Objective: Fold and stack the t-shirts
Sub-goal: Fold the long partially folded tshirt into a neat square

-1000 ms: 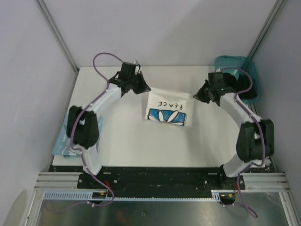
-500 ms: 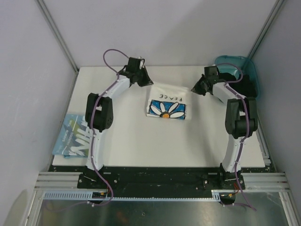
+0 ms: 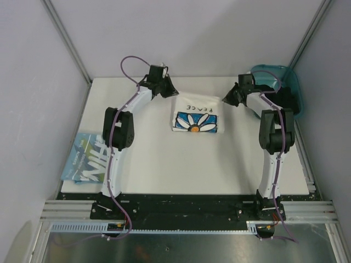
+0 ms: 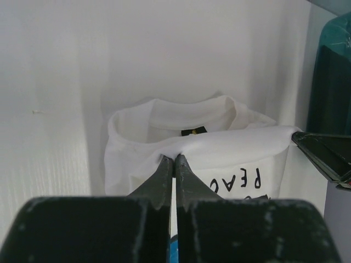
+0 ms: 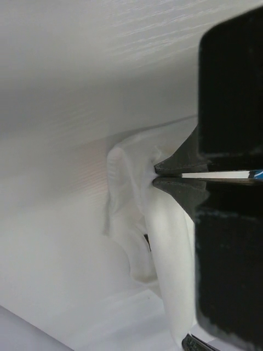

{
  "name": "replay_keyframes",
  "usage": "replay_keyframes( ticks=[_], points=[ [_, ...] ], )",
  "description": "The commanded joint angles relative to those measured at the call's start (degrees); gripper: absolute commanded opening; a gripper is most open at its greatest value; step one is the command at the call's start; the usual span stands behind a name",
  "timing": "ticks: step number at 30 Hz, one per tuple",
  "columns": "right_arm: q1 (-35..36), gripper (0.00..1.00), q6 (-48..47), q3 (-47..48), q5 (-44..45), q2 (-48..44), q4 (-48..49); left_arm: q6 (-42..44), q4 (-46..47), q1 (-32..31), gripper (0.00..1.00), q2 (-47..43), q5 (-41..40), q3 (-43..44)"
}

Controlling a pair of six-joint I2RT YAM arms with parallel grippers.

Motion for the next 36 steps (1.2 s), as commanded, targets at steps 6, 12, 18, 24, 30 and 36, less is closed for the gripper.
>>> replay_keyframes(
  ticks=[6,12,18,24,30,36],
  points=[
    [-1.4,0.13,-3.0,9.2,0.2,7.1,4.1,1.7,4.5,3.0,0.00,6.8,-3.3,8.3],
    [-1.6,0.56,-6.6,19.5,0.0,9.5,-1.3,2.1,5.8,5.2,0.39,9.8,-0.5,13.3],
    [1.3,0.58,-10.5,21.2,4.1,5.2,-8.0,2.5,6.0,7.2,0.65,3.6,2.0,9.0],
    [2.9,0.53,-10.6,16.4,4.7,2.6,-8.5,2.5,5.9,6.3,0.52,-0.2,4.0,3.8],
    [3.9,0.48,-12.0,15.7,5.4,3.9,-6.8,2.3,5.9,4.4,0.50,4.7,7.7,7.7],
    [4.8,0.38,-12.8,18.4,7.0,8.0,-4.7,1.7,6.0,3.0,0.52,9.7,7.8,11.9]
  ],
)
